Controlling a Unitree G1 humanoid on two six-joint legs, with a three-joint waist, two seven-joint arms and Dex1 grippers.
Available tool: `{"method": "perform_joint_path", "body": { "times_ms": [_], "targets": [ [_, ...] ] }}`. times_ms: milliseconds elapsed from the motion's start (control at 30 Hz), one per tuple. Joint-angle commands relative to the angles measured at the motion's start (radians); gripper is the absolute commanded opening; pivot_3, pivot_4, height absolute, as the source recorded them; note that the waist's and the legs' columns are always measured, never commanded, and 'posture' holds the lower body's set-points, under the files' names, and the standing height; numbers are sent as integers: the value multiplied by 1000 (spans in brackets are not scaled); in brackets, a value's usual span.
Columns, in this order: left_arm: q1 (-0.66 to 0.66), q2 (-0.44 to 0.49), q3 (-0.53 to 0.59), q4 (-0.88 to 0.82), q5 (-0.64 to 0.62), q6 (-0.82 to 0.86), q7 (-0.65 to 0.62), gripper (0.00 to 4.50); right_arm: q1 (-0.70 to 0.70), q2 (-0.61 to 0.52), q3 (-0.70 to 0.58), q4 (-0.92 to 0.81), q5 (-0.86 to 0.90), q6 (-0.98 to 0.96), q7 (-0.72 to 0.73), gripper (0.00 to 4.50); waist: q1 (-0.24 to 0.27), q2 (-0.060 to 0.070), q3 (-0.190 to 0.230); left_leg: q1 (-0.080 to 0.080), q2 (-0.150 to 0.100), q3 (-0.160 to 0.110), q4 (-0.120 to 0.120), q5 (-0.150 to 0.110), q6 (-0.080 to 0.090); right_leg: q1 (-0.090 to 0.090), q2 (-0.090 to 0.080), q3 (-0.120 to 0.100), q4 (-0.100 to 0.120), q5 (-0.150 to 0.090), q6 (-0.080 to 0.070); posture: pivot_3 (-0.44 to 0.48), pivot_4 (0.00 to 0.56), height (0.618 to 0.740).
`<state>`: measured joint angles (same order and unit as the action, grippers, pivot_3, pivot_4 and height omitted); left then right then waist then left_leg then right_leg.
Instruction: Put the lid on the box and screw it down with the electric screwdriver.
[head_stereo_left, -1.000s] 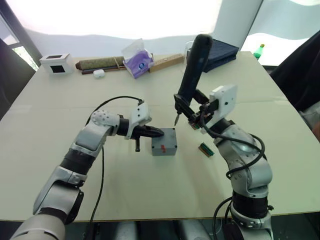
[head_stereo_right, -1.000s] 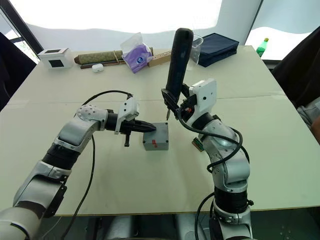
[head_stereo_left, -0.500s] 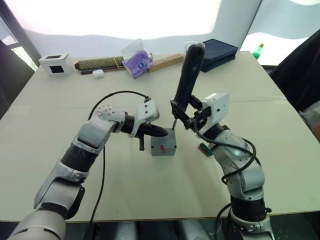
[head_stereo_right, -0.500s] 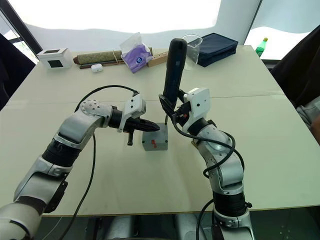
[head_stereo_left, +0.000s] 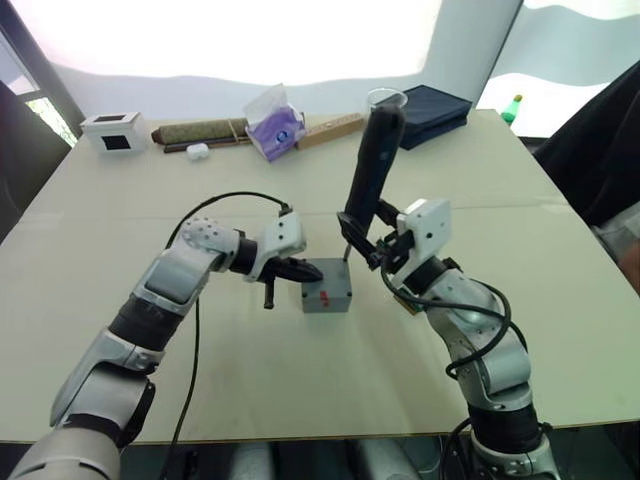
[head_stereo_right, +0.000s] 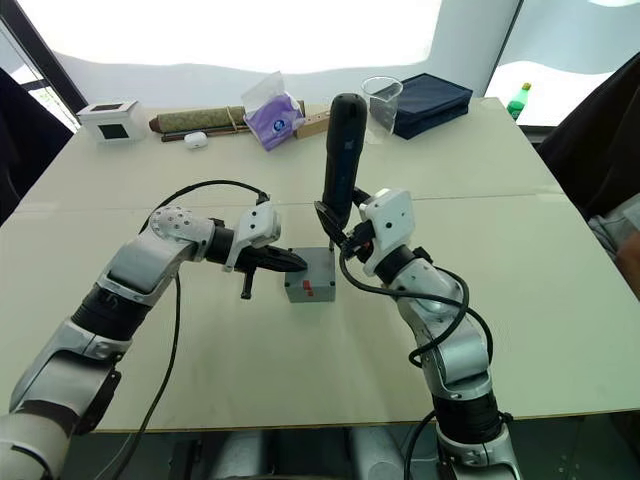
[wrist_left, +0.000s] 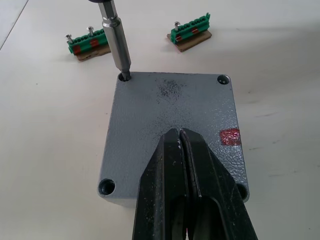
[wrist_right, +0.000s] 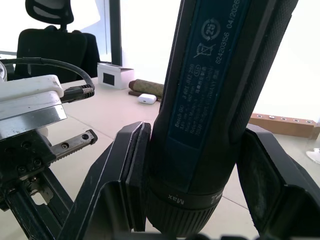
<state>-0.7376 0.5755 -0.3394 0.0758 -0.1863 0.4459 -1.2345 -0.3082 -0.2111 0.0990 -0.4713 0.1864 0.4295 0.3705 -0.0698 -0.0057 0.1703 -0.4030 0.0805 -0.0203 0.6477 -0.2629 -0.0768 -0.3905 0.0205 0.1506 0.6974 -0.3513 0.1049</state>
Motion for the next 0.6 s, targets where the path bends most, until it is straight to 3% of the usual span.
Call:
{"method": "perform_joint_path", "body": {
  "times_ms": [33, 167, 333, 600],
  "targets": [
    [36, 2, -31, 22, 32, -10, -2, 0, 23, -39, 65, 54, -48, 60, 8, 2151, 0, -1, -3, 0, 0, 0, 0, 0, 0, 0, 0, 0, 0, 0, 0, 0, 150, 740],
    [44, 0, -34, 36, 39, -32, -3, 0, 33, -64, 87, 92, -73, 103, 0, 2151, 1, -5, -11, 3, 0, 0, 0, -1, 2, 3, 0, 0, 0, 0, -1, 0, 150, 740],
    [47, -6, -36, 67, 47, -61, -6, 0, 36, -39, 72, 105, -50, 115, -14, 2151, 2, -7, -14, 16, 0, -2, -1, -7, 11, 21, 0, -2, -10, -1, -2, 0, 150, 740],
    [52, -9, -37, 85, 52, -83, -6, 0, 39, -14, 54, 118, -37, 107, -26, 2151, 2, -8, -19, 16, 0, -3, -1, -7, 12, 22, 0, -3, -11, -1, -2, 0, 150, 740]
  ]
}}
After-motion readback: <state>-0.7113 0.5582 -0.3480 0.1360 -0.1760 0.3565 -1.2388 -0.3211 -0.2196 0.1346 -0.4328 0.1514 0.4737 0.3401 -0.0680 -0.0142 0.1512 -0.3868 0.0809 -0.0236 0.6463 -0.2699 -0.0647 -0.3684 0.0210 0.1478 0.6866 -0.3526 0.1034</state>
